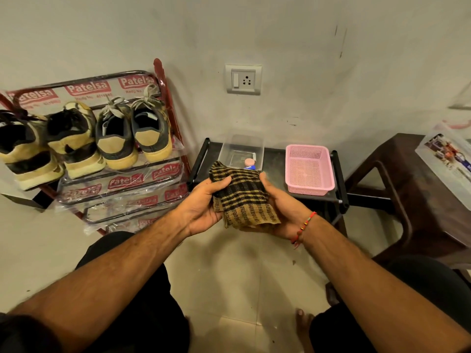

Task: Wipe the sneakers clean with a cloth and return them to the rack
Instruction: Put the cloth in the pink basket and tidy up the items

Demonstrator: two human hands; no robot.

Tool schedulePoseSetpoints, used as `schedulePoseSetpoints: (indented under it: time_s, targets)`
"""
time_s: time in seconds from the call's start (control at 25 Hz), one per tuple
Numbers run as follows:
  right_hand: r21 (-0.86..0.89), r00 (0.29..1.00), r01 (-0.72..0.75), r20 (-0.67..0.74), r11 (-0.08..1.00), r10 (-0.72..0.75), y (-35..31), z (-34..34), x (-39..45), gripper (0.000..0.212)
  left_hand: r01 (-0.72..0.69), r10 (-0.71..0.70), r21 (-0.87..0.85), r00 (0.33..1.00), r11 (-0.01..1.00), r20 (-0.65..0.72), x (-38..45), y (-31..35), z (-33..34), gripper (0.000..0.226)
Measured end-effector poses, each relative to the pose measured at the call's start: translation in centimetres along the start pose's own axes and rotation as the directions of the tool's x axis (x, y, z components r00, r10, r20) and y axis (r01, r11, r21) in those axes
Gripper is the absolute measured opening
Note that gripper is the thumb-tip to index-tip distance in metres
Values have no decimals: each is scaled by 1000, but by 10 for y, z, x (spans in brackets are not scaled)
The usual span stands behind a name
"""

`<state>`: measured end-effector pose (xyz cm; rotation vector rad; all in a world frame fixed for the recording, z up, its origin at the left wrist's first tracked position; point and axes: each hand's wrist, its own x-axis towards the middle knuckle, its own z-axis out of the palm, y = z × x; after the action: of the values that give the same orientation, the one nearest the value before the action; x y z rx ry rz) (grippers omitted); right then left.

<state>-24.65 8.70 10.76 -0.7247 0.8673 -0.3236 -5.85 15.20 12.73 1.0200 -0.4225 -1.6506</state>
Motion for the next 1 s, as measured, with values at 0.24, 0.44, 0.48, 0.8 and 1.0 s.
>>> schedulePoseSetpoints:
  time_s: [0.24,0.44,0.48,0.8,1.0]
  targets:
    - [94,957,207,-228,974,-182,-8,-5,10,34,38,-33,77,997,996,-65,1,-1,-5,42]
    - [-538,778,321,-320,780,-541,0,9,8,72,-77,91,194,994,978,-62,4,-6,0,36]
    - [-557,783,388,-222,735,-581,2,14,7,79,-104,122,264,991,959,-52,5,-8,0,34]
    - [-578,754,517,-42,631,-656,20,25,11,36,-126,188,466,978,876,-89,3,-15,1,41]
    - [-421,791,503,-126,755,-598,21,37,6,38,-240,357,686,934,687,-30,4,-18,1,25]
